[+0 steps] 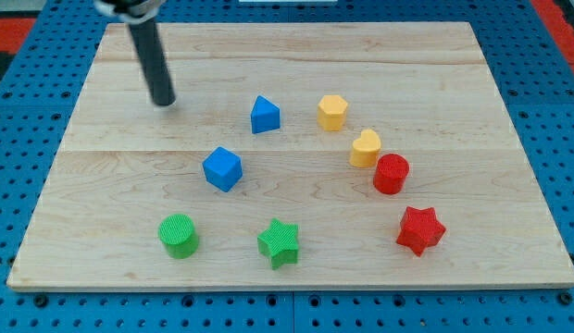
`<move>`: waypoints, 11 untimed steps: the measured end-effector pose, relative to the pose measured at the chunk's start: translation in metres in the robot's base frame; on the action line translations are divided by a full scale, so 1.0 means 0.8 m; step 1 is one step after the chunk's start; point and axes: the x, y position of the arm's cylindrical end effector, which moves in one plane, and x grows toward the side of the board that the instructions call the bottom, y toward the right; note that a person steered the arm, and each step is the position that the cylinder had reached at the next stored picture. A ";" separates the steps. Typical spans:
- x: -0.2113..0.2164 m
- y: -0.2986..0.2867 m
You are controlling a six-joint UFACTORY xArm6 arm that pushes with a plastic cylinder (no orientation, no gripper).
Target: Slide the green circle parallel to the left of the blue cube
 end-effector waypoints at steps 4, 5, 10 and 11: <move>0.298 0.042; 0.295 0.082; 0.185 0.081; 0.176 0.197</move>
